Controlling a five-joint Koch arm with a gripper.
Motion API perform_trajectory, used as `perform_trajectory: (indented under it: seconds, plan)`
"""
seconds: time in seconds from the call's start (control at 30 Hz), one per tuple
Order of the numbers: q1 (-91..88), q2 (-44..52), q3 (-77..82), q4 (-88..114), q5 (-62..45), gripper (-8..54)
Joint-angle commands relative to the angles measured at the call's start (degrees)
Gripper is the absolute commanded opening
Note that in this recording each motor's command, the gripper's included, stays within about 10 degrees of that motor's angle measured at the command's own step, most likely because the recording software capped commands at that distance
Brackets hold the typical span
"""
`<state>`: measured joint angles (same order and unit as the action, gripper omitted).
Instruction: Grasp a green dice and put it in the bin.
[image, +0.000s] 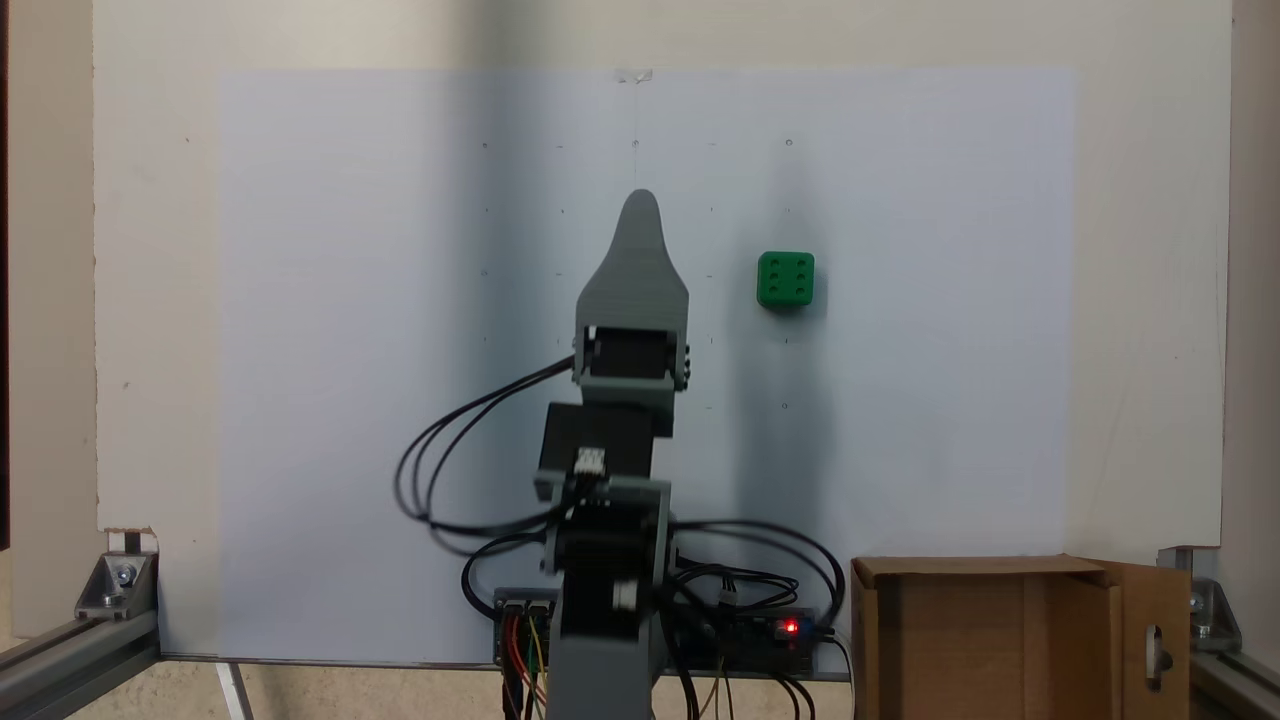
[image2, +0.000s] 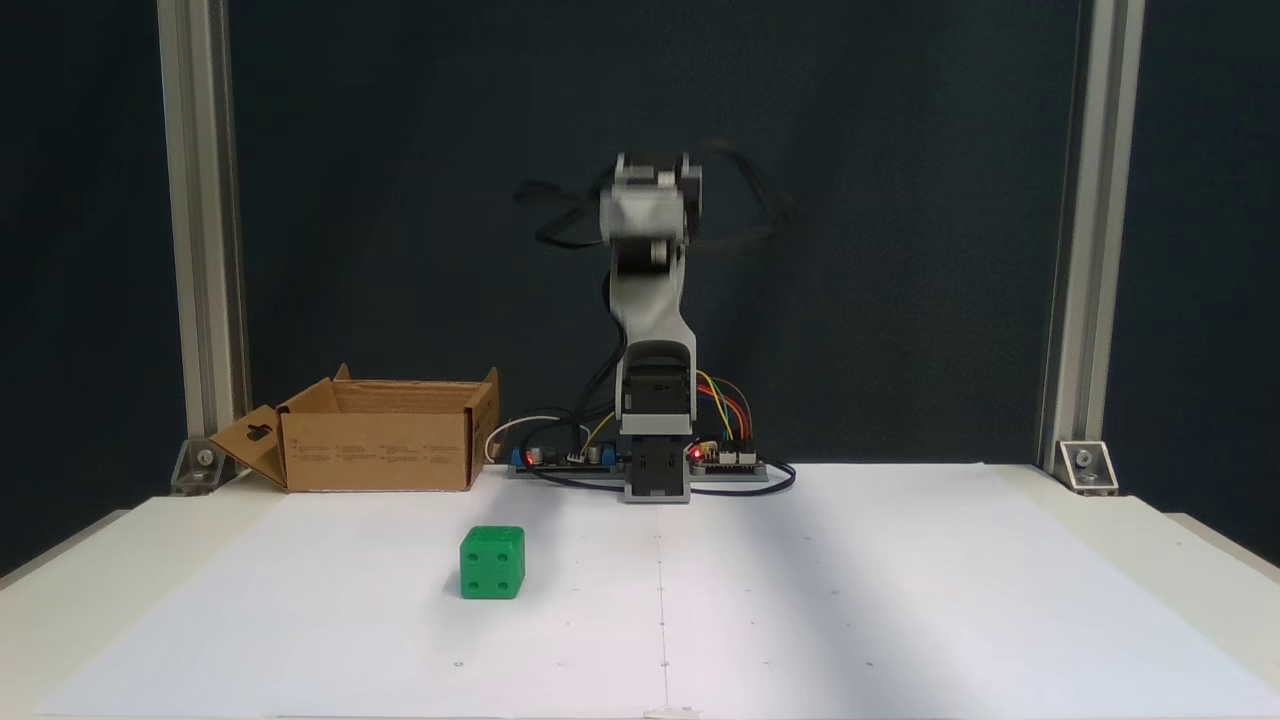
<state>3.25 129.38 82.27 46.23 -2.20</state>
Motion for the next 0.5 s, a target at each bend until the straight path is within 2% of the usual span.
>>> perform_trajectory:
  seconds: [0.0, 0.47]
  plan:
    - [0.4, 5.0, -4.0, 9.4, -0.1, 43.8]
    - [9.0, -3.7, -4.3, 50.3, -0.4, 45.2]
